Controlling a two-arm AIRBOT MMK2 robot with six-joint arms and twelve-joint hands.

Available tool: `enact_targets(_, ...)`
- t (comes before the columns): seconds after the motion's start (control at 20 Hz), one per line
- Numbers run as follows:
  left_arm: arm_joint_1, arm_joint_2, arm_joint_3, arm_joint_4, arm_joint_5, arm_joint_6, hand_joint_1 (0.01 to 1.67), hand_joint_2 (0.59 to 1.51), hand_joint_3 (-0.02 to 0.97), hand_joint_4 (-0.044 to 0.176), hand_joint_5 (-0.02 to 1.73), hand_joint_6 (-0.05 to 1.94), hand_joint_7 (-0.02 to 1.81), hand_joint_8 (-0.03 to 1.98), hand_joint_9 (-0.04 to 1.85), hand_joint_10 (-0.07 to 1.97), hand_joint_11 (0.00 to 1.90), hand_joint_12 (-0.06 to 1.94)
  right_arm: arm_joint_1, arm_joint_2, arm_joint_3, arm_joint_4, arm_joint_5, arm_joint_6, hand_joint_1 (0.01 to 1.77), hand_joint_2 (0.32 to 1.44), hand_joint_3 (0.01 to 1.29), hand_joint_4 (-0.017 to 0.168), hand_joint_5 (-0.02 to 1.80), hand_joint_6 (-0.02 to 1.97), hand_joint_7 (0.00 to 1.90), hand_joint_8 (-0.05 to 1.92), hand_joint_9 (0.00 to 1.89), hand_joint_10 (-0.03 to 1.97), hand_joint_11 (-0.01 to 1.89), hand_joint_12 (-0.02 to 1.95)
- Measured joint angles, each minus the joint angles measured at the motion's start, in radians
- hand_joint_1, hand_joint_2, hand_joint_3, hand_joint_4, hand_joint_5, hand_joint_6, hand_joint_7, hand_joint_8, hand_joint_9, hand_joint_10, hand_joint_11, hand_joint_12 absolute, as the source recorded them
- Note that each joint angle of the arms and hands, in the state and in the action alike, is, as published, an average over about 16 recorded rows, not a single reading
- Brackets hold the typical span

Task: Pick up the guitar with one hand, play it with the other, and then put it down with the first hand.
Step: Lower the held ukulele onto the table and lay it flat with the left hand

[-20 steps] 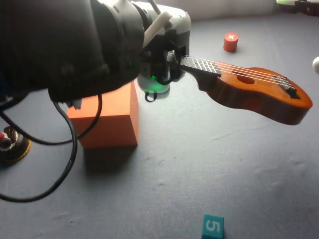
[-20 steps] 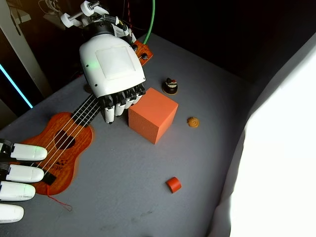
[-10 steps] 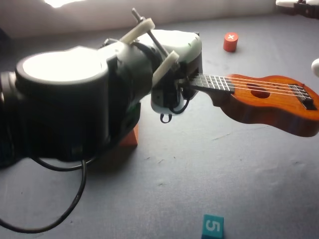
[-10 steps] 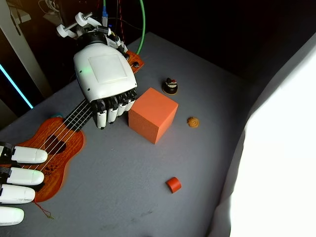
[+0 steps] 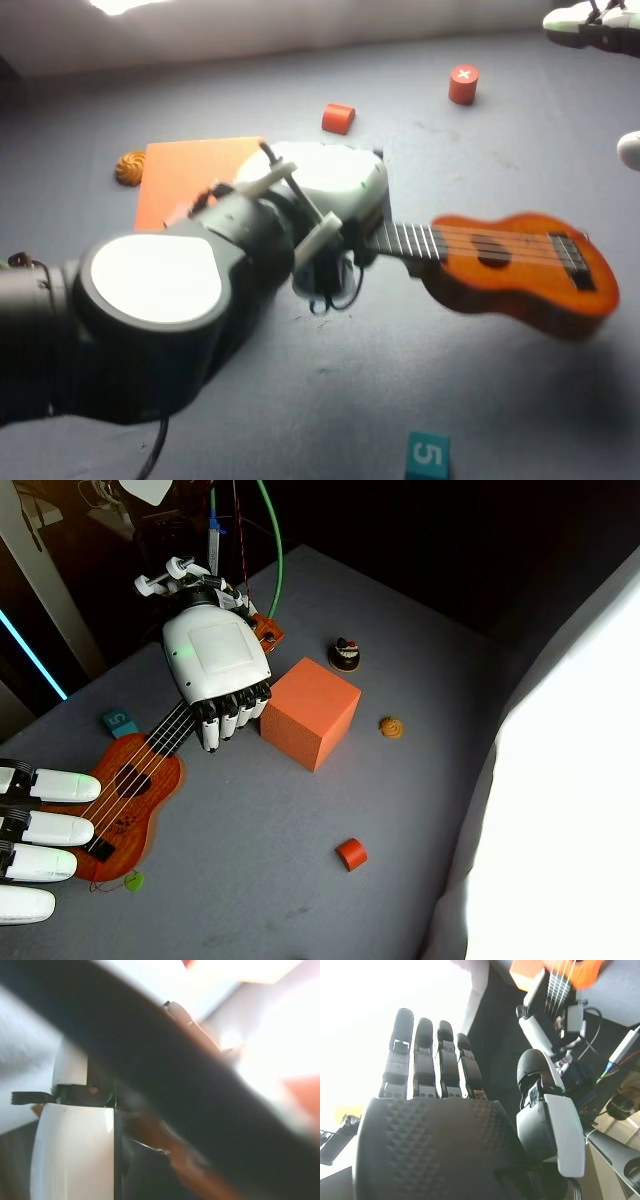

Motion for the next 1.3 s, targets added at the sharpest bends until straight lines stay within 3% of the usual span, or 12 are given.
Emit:
enact_targets(0.3,0.078,-0.048,0.038,0.112,0.015,-0.103,1.24,1.115,-0.013,-0.003,1.01,1.64,1.24,1.93,1.34,1.93,1.39,1.90,0.000,-0.001,-0.004,-0.010,-0.002,0.000,0.15,1.33,0.02,0.002,0.15,0.02,0.23,0.01,0.04,0.48,0.02,0.82)
enact_targets(0.6,0.128,-0.086,0.071,0.162,0.028,-0.153,0.93,1.134,-0.010,-0.003,0.92,1.59,1.14,1.90,1.25,1.92,1.30,1.90,0.000,-0.001,-0.006,-0.014,-0.003,0.000,0.15,1.33,0.02,0.002,0.15,0.02,0.24,0.01,0.04,0.48,0.02,0.86)
enact_targets(0.75,0.146,-0.095,0.081,0.172,0.030,-0.162,0.75,1.148,-0.008,-0.004,0.84,1.51,1.04,1.79,1.13,1.86,1.17,1.88,0.000,-0.001,-0.008,-0.017,-0.003,0.000,0.15,1.33,0.02,0.002,0.15,0.02,0.24,0.01,0.05,0.48,0.02,0.88)
enact_targets(0.85,0.157,-0.098,0.084,0.177,0.031,-0.165,0.64,1.152,-0.007,-0.003,0.80,1.45,0.96,1.65,1.03,1.76,1.06,1.83,0.000,-0.001,-0.009,-0.018,-0.003,0.000,0.15,1.33,0.02,0.002,0.15,0.02,0.24,0.01,0.05,0.48,0.02,0.89)
enact_targets(1.0,0.171,-0.099,0.085,0.184,0.031,-0.169,0.46,1.150,-0.006,0.008,0.69,1.19,0.81,1.31,0.86,1.49,0.82,1.72,0.000,-0.001,-0.010,-0.021,-0.004,0.000,0.15,1.33,0.02,0.001,0.15,0.02,0.24,0.01,0.06,0.48,0.02,0.89)
enact_targets(1.3,0.180,-0.098,0.087,0.193,0.028,-0.160,0.18,1.113,-0.001,0.045,0.35,0.50,0.42,0.60,0.44,0.77,0.35,1.09,0.000,-0.001,-0.013,-0.027,-0.004,0.000,0.15,1.33,0.02,0.002,0.16,0.02,0.24,0.01,0.06,0.48,0.02,0.90)
